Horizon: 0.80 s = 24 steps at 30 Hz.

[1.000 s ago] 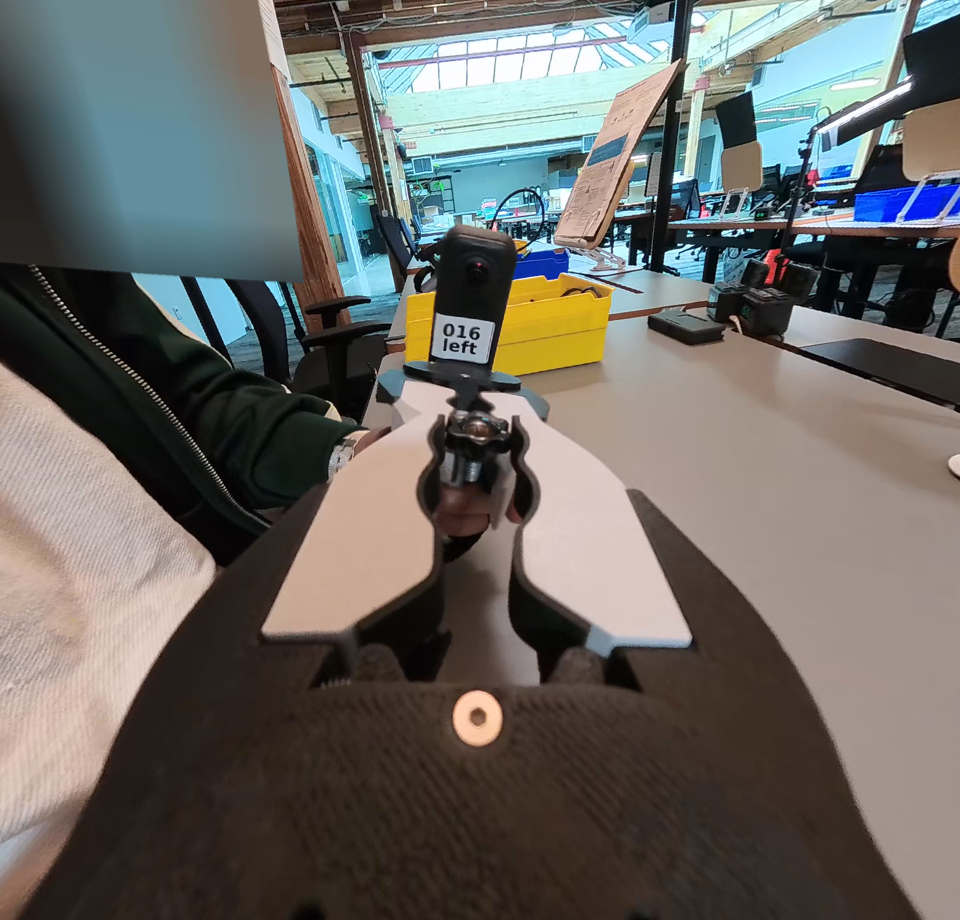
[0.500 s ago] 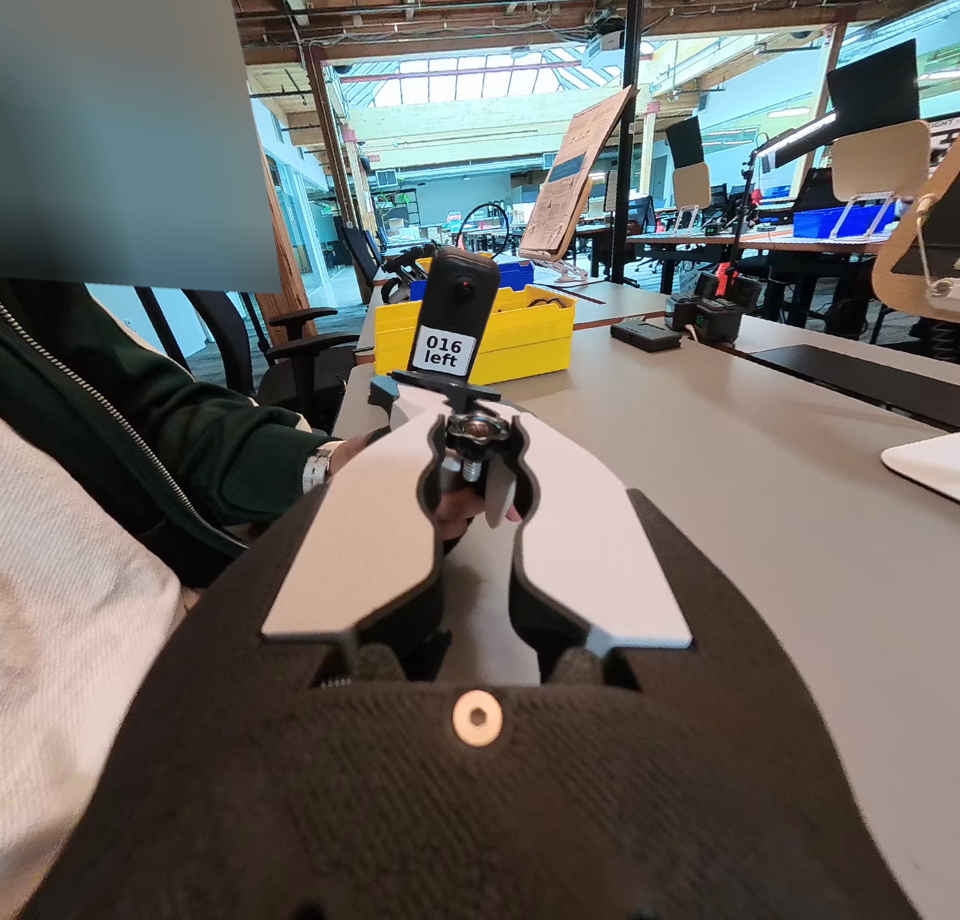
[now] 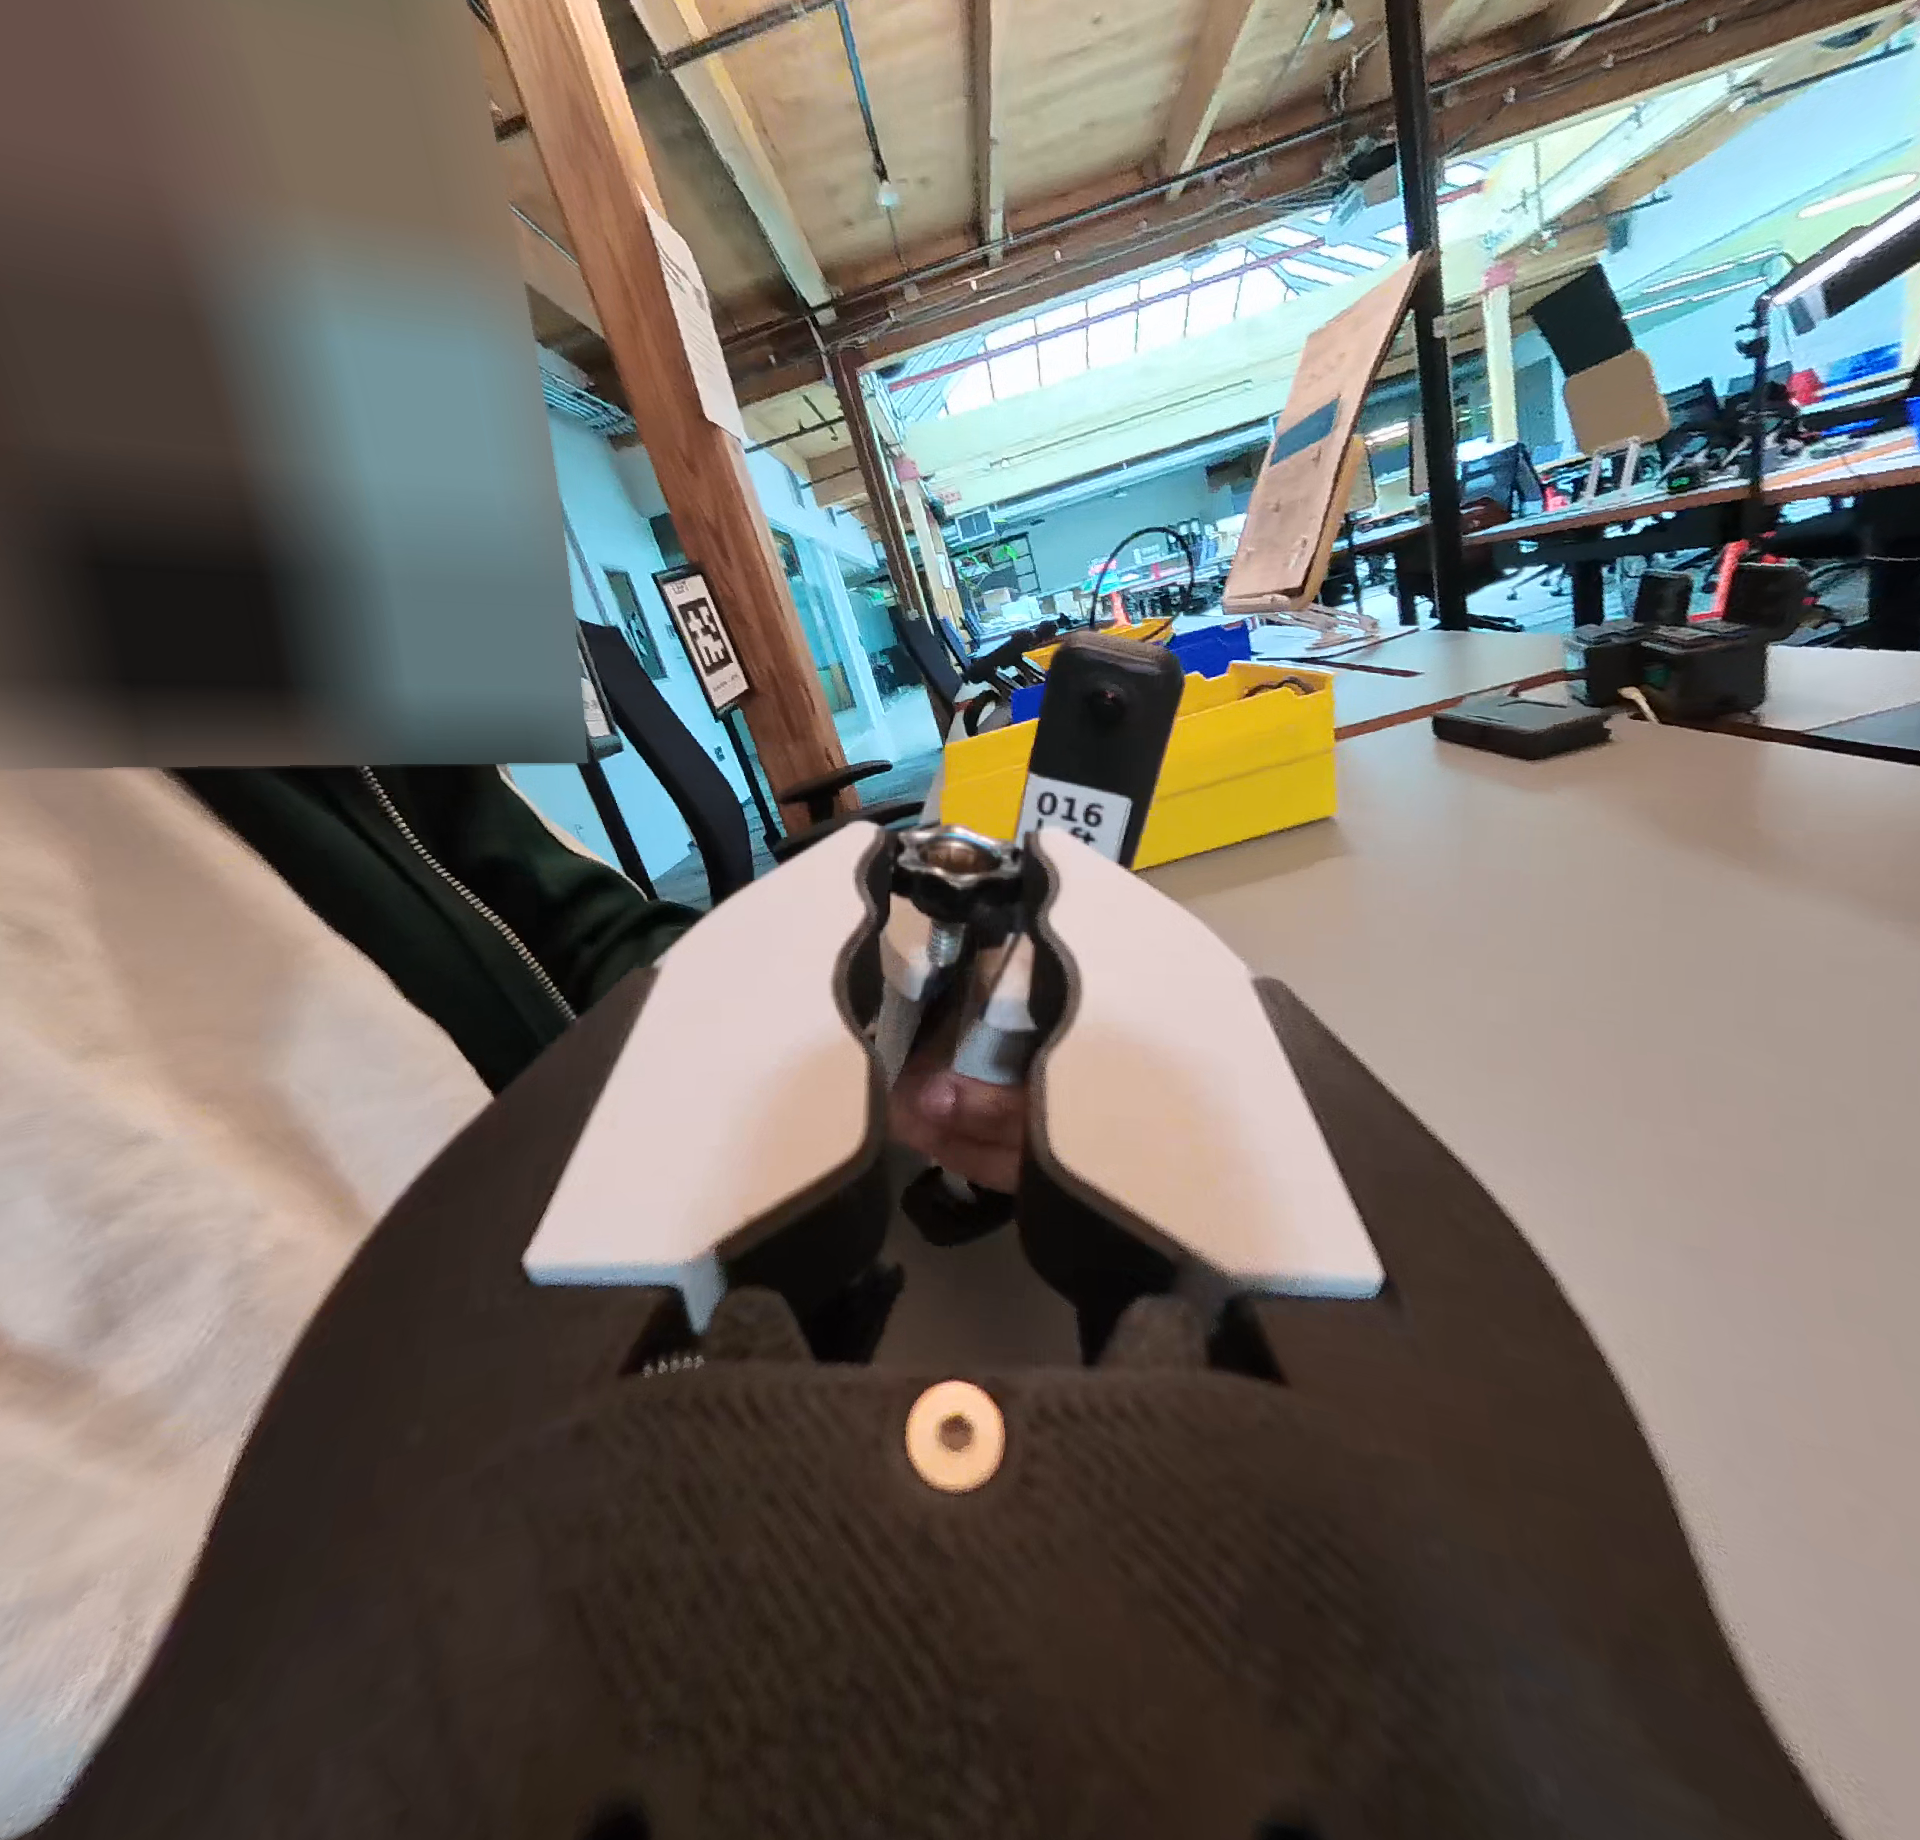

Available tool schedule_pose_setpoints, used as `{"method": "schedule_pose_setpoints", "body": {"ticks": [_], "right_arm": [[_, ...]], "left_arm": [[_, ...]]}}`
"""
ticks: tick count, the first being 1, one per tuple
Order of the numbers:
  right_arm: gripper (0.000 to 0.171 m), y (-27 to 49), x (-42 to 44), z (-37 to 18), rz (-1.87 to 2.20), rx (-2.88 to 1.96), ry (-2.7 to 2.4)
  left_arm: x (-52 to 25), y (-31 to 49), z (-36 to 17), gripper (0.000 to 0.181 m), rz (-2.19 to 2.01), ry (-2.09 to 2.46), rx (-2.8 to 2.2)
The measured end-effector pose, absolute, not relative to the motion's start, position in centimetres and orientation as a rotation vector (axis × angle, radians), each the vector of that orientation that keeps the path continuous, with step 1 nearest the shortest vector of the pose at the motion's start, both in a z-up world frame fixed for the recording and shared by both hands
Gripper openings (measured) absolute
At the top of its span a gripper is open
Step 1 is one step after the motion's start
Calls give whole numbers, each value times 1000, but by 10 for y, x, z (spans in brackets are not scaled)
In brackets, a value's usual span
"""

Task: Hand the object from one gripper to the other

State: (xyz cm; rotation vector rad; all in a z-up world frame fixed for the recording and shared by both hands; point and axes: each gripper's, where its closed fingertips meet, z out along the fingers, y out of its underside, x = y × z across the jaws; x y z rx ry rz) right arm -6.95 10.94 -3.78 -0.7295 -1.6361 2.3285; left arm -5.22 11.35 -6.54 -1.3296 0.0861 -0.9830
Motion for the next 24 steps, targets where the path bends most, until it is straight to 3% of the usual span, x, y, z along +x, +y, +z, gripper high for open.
{"method": "schedule_pose_setpoints", "body": {"ticks": [12, 22, 24], "right_arm": [[24, 93, -61, -40, 2418, -685, -1726], [24, 87, -59, -43, 2443, -679, -1763], [36, 91, -65, -43, 2421, -720, -1719]], "left_arm": [[-36, 105, -53, 11, -1149, 140, -1236], [-36, 104, -55, 4, -1146, 159, -1254], [-40, 105, -55, 4, -1095, 146, -1260]]}}
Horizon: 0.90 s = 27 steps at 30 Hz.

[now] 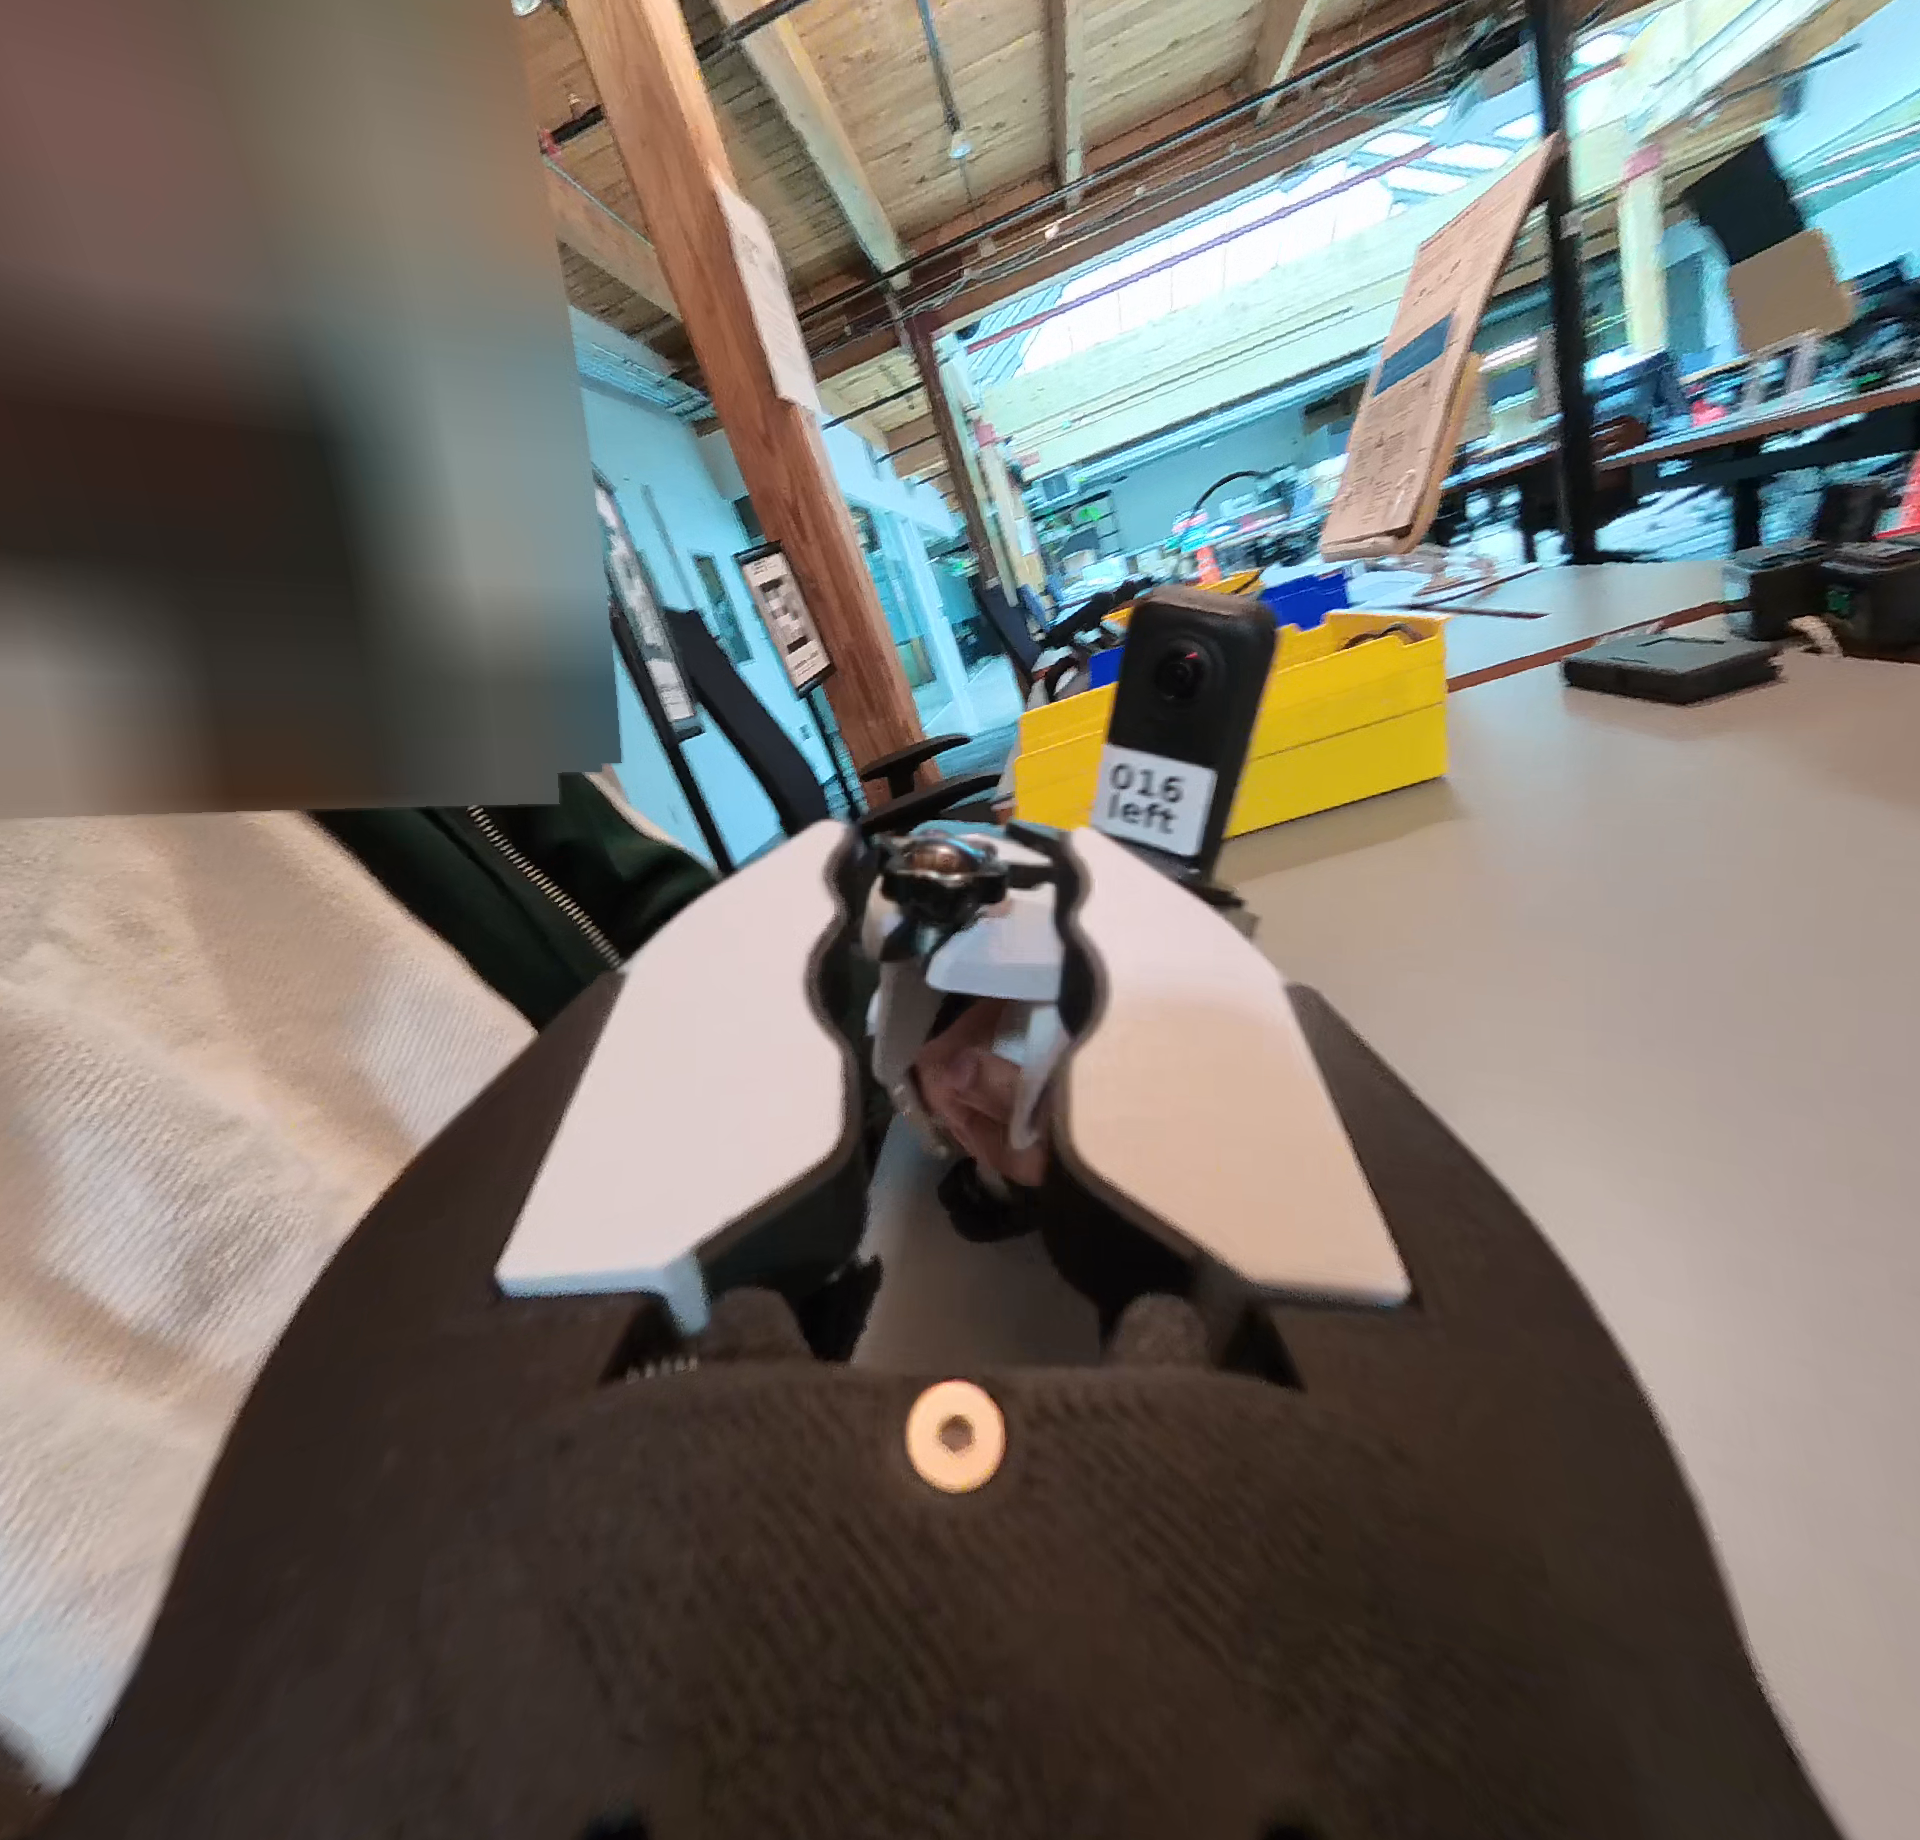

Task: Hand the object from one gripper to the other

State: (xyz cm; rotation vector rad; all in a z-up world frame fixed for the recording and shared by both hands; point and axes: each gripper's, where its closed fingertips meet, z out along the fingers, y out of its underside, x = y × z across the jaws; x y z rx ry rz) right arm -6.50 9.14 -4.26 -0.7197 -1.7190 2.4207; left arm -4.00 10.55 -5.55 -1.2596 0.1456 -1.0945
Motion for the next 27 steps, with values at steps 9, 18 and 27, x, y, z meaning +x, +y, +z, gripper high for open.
{"method": "schedule_pose_setpoints", "body": {"ticks": [9, 18, 27], "right_arm": [[43, 126, -92, -47, 1782, -711, -1569], [33, 128, -102, -52, 1644, -784, -1515], [35, 116, -110, -62, 1664, -908, -1511]], "left_arm": [[-79, 117, -68, 4, -867, -43, -1329], [-109, 119, -77, 4, -431, -89, -1406], [-105, 122, -76, 4, -258, -100, -1402]]}}
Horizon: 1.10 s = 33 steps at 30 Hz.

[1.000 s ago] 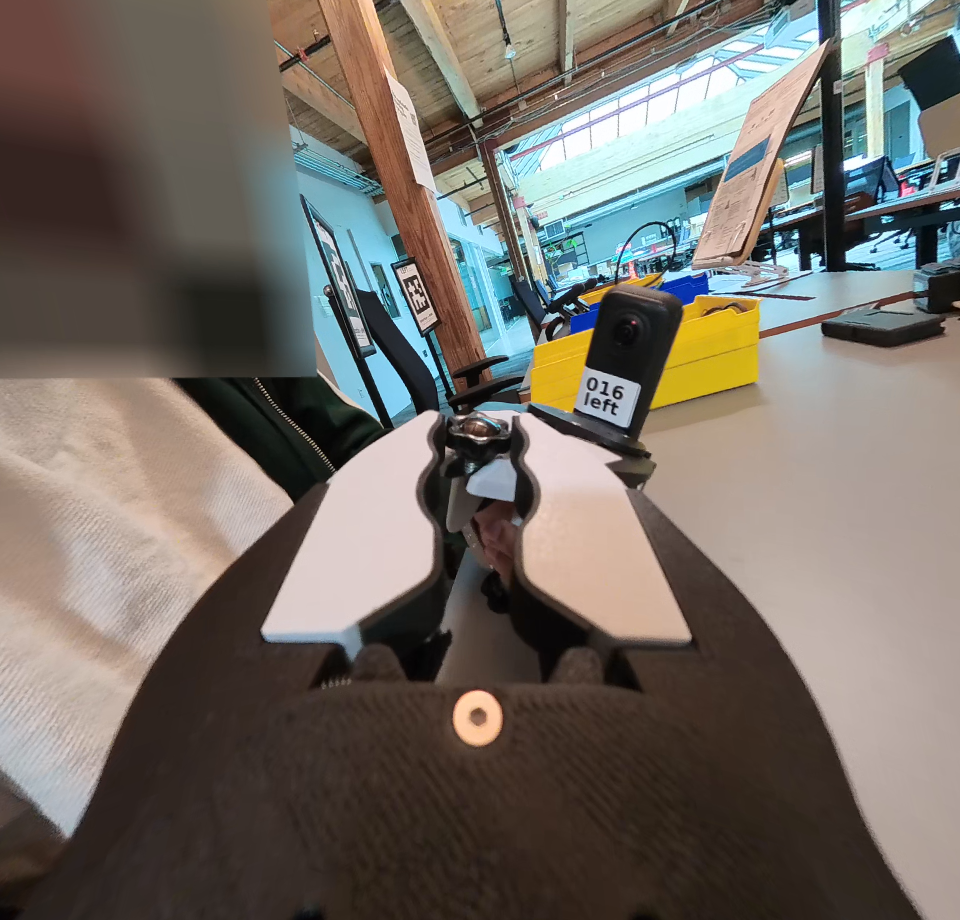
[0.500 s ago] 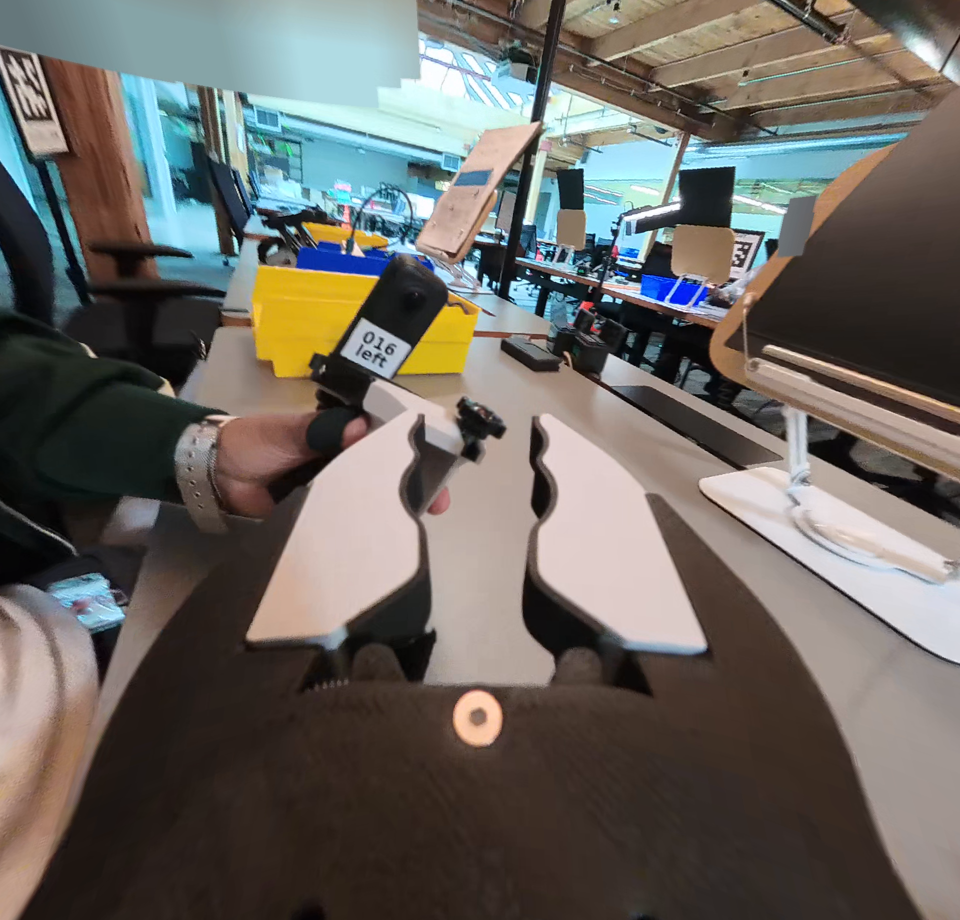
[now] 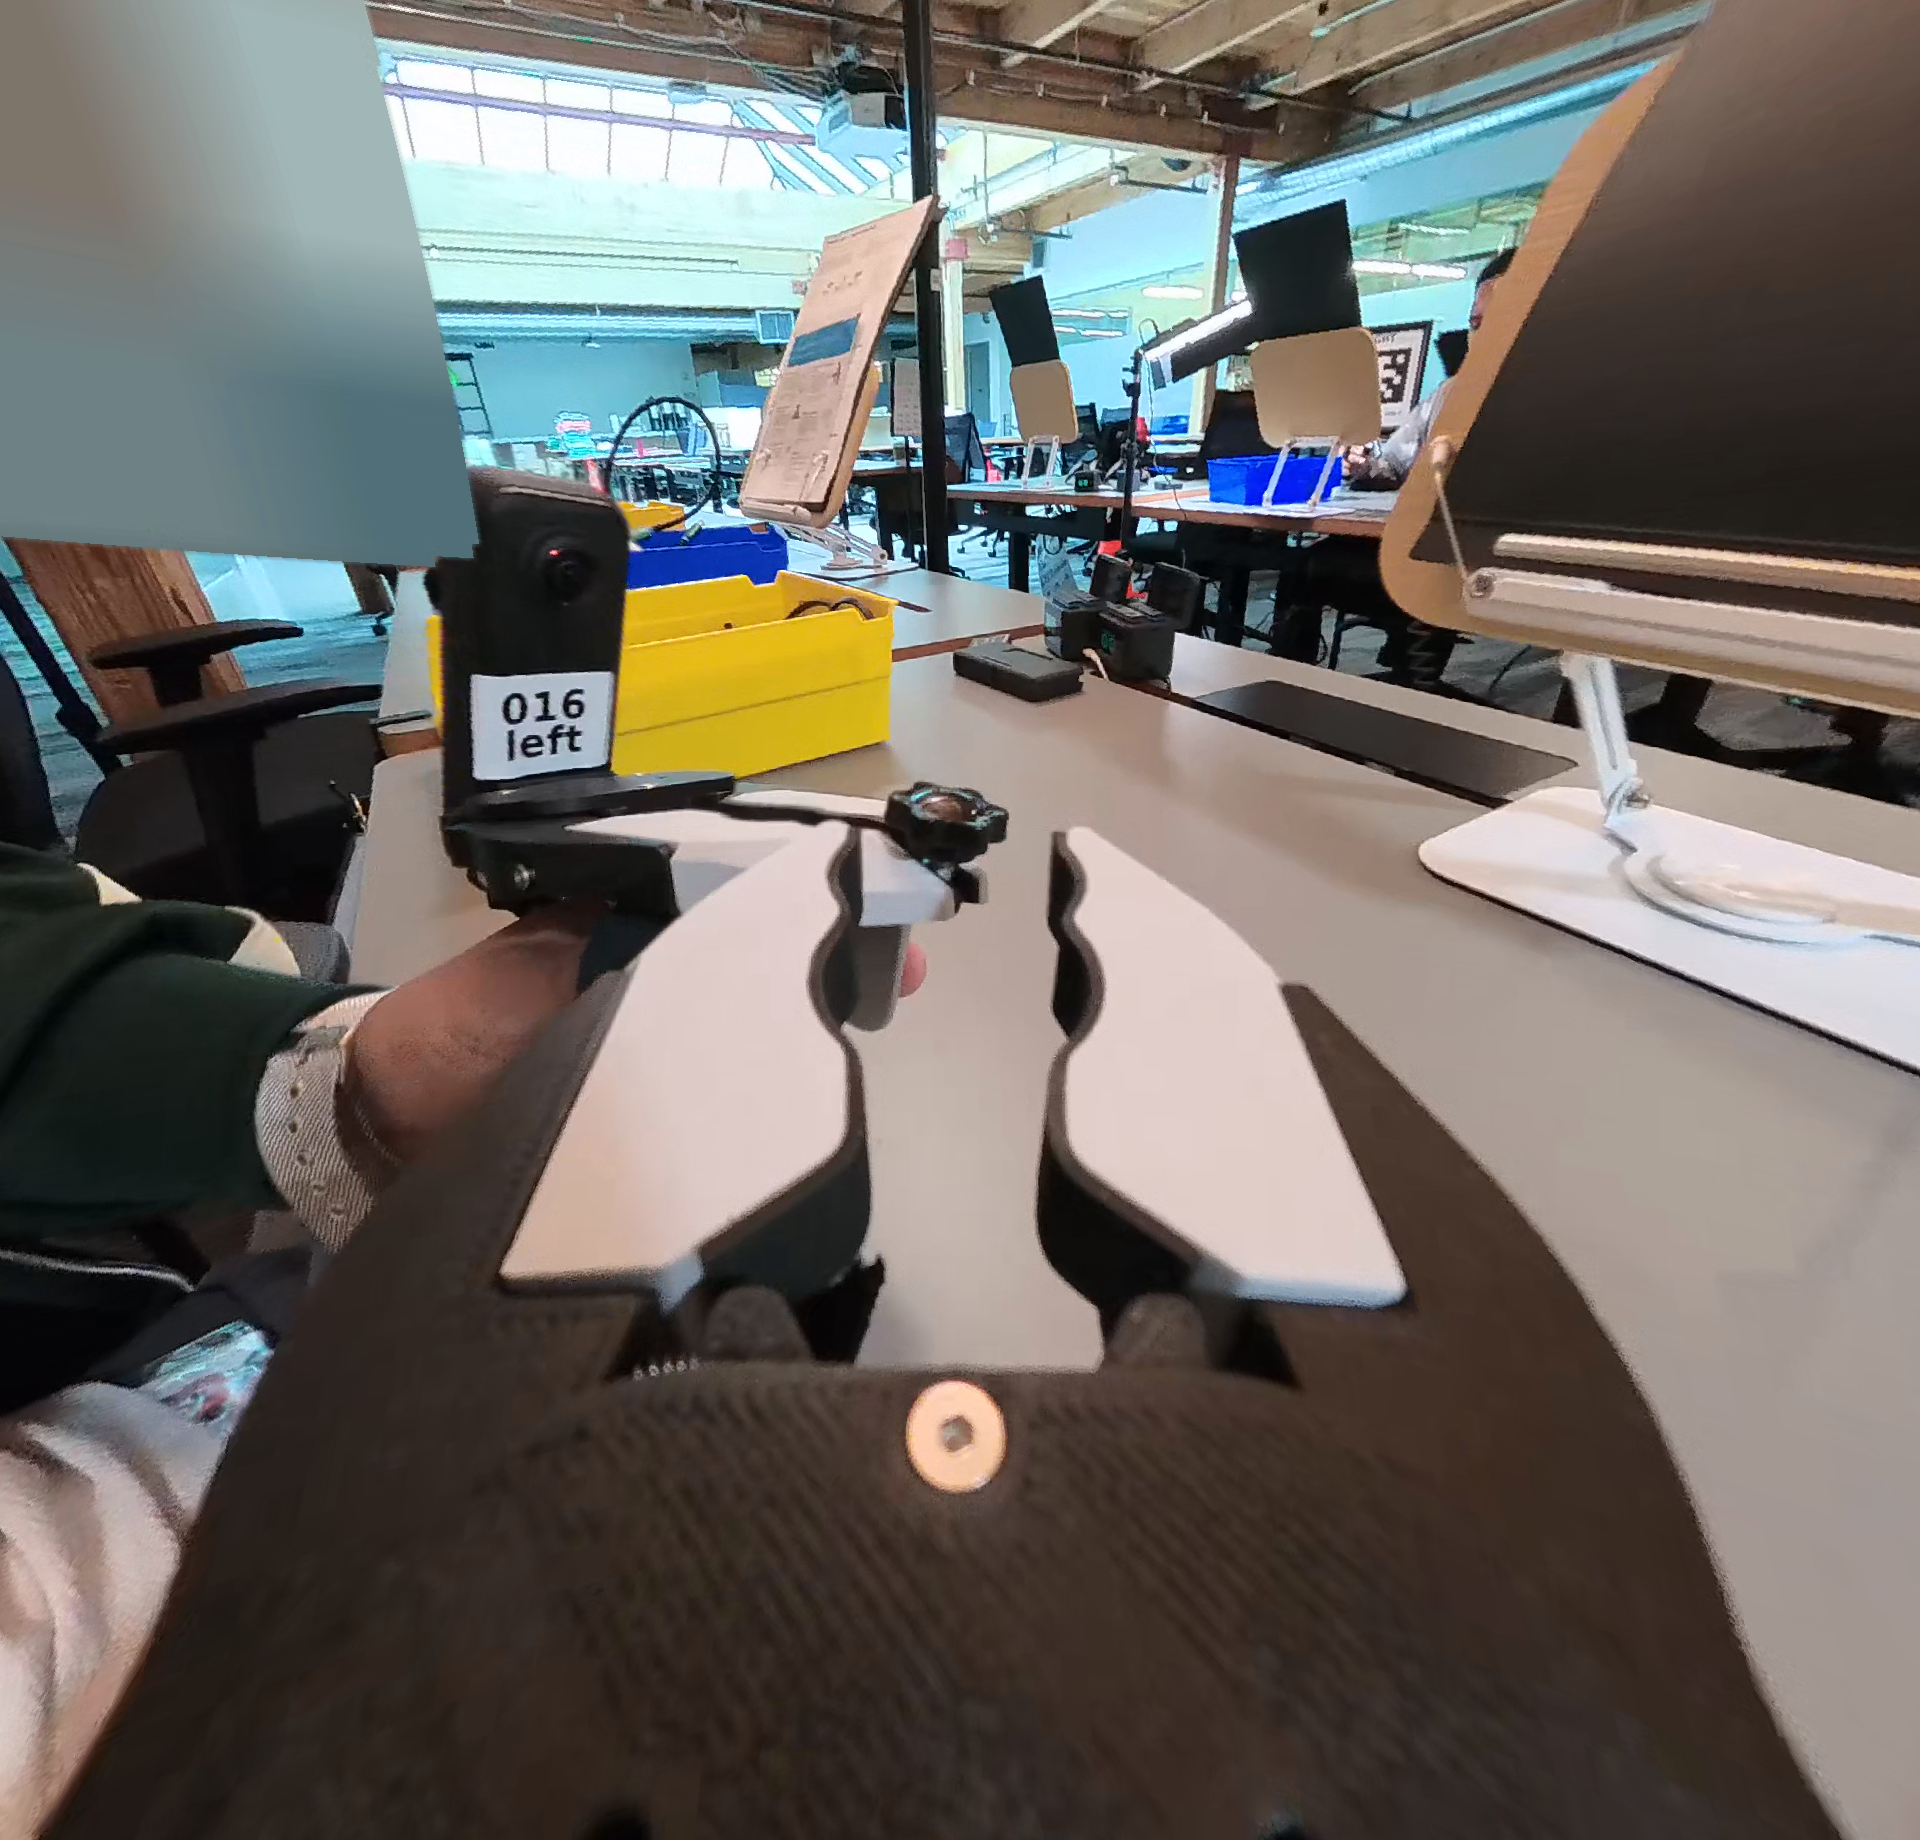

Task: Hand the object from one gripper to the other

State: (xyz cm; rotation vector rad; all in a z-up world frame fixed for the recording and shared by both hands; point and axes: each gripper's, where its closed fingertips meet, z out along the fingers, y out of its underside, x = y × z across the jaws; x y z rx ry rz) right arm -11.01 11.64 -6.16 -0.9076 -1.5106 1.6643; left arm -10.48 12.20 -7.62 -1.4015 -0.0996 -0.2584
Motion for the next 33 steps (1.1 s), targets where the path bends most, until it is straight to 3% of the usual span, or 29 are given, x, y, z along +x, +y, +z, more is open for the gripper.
{"method": "schedule_pose_setpoints", "body": {"ticks": [13, 26, 33], "right_arm": [[41, 110, -116, -72, 1575, -1095, -1456], [24, 111, -114, -71, 1629, -1196, -1365], [24, 110, -113, -70, 1602, -1173, -1374]], "left_arm": [[-93, 129, -86, 4, -133, -121, -1437], [-94, 126, -83, 4, -34, -135, -1415], [-94, 126, -82, 4, -2, -126, -1412]]}}
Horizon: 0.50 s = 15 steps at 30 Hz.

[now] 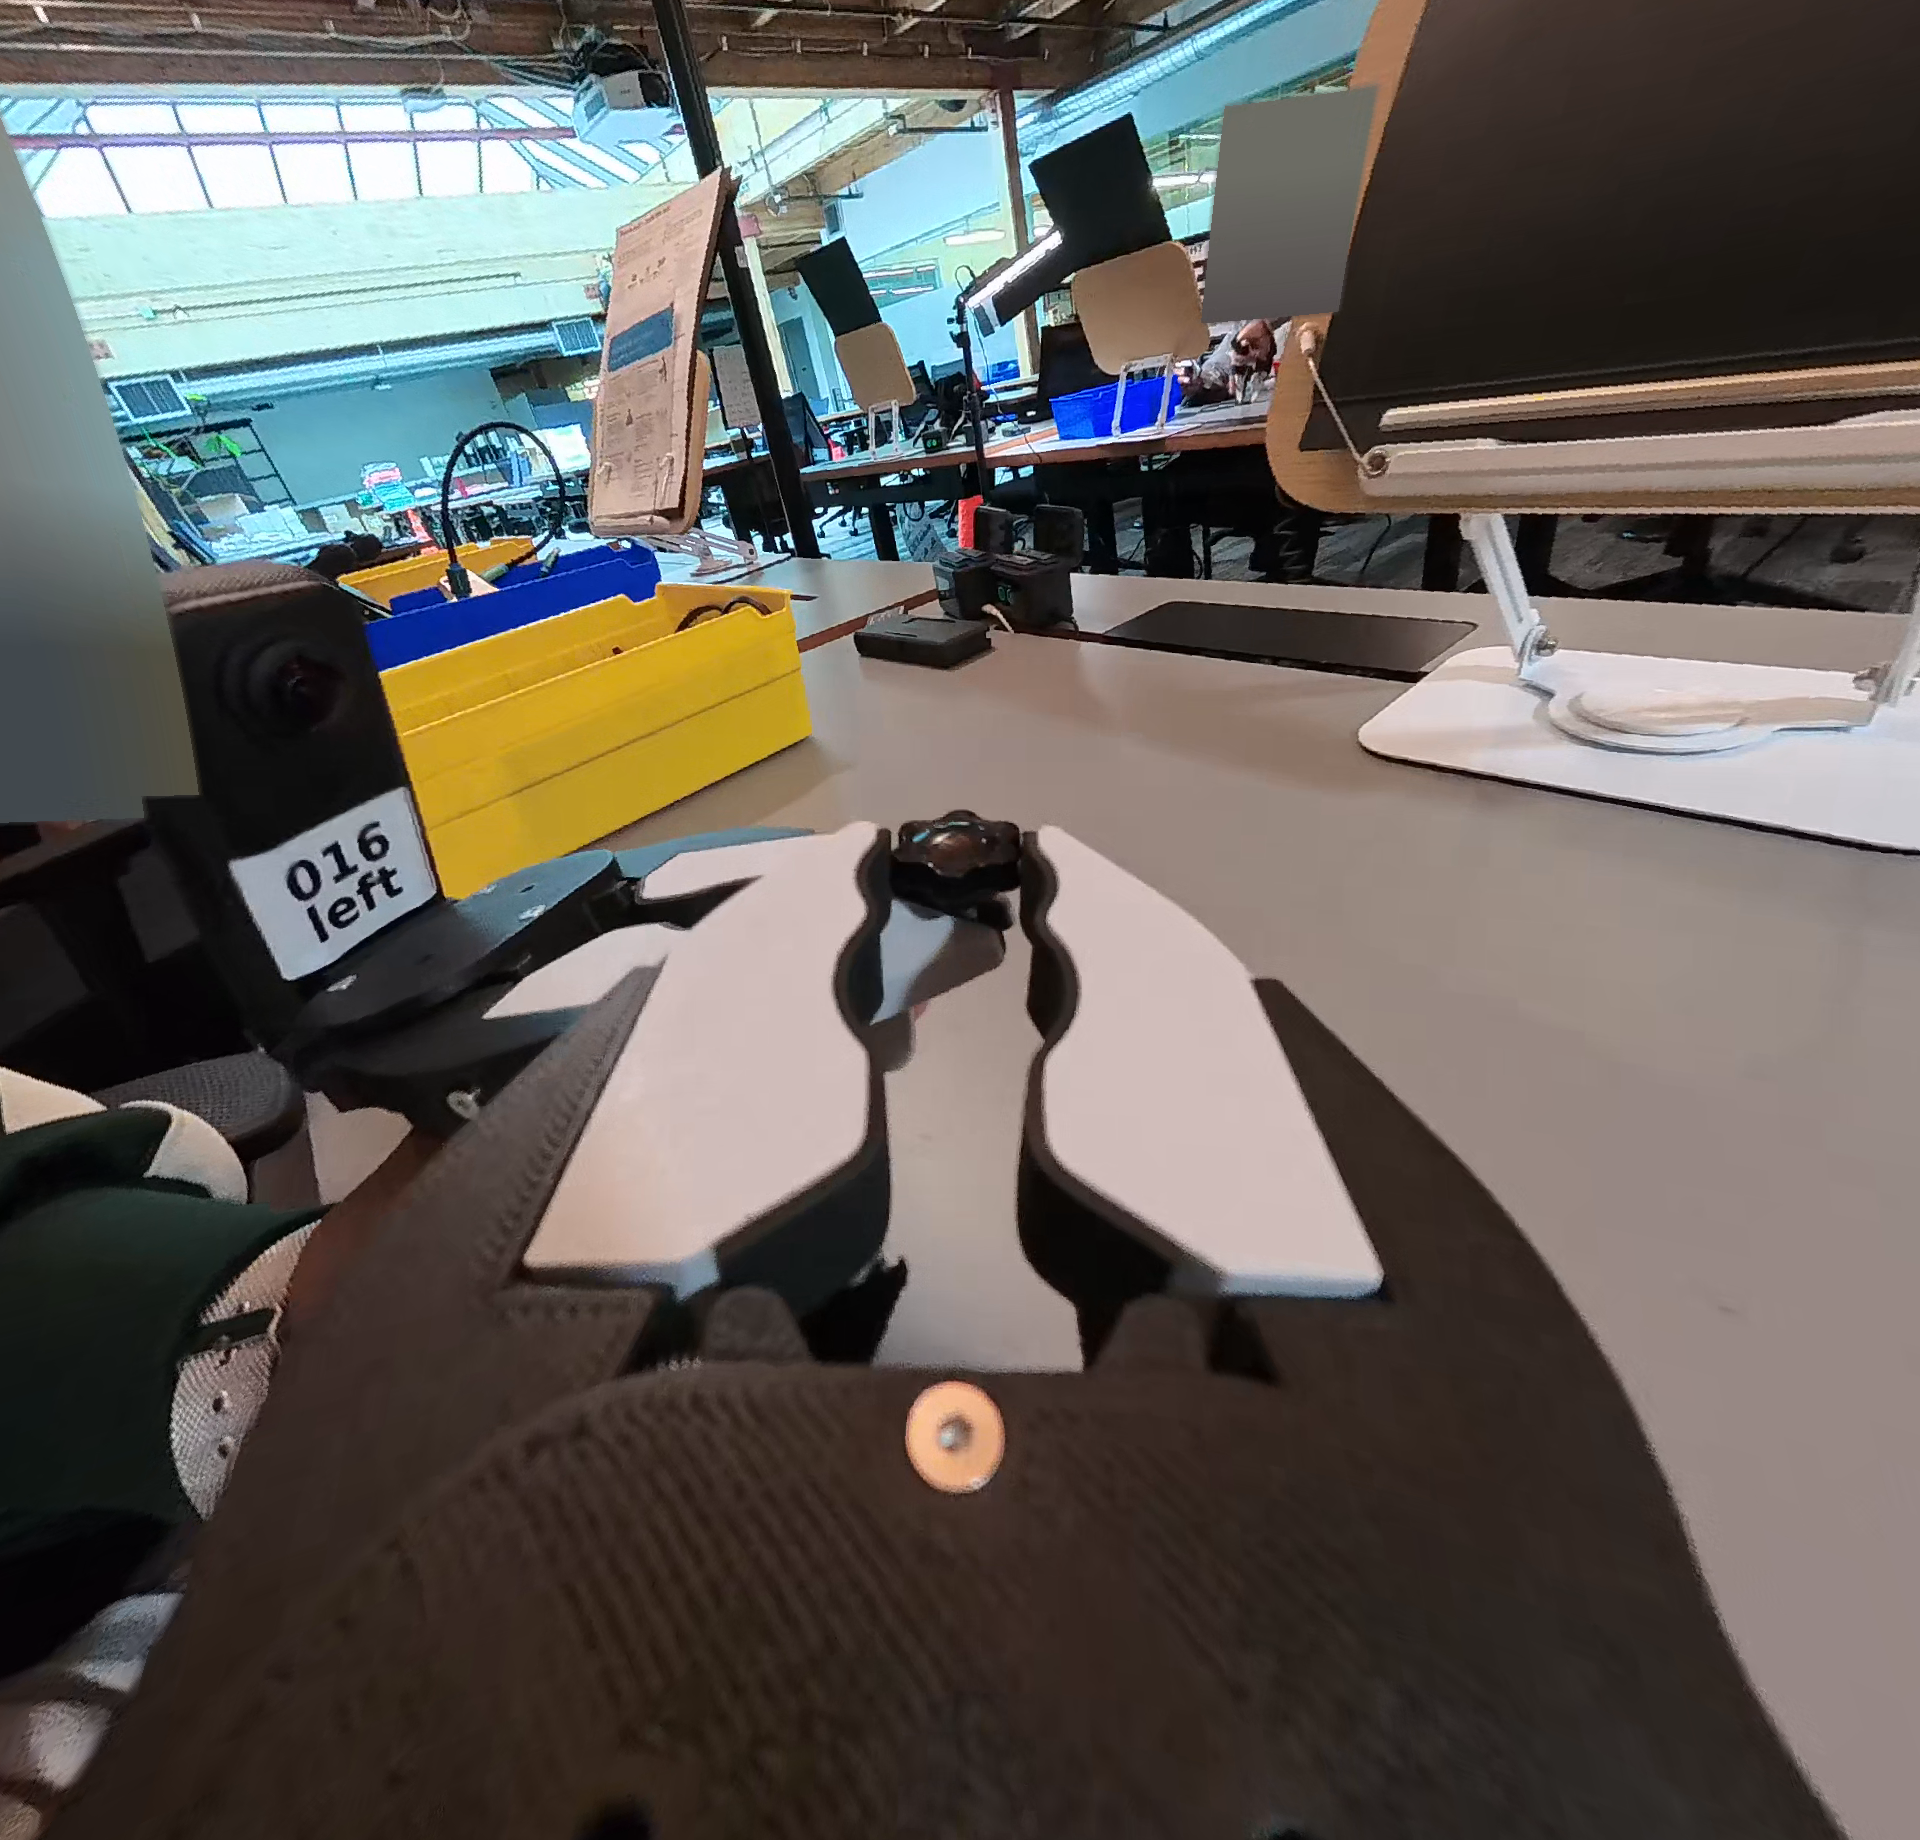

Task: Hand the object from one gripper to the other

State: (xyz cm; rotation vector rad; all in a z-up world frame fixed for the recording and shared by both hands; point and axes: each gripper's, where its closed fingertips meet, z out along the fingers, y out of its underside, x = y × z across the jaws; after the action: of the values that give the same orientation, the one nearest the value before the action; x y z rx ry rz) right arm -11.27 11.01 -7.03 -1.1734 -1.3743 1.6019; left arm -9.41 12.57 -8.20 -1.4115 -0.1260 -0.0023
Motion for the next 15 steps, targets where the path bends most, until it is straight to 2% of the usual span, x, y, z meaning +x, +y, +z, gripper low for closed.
{"method": "schedule_pose_setpoints", "body": {"ticks": [2, 5, 8, 13, 15], "right_arm": [[24, 110, -112, -70, 1599, -1157, -1385], [23, 113, -110, -64, 1628, -1112, -1380], [23, 115, -105, -53, 1695, -1008, -1396], [23, 113, -94, -47, 1831, -827, -1541], [23, 106, -87, -46, 1957, -780, -1591]], "left_arm": [[-94, 126, -81, 5, -17, -129, -1407], [-95, 128, -82, 26, -53, -150, -1407], [-95, 129, -82, 34, -110, -161, -1398], [-101, 128, -78, 36, -219, -179, -1386], [-103, 123, -74, 26, -307, -166, -1374]]}}
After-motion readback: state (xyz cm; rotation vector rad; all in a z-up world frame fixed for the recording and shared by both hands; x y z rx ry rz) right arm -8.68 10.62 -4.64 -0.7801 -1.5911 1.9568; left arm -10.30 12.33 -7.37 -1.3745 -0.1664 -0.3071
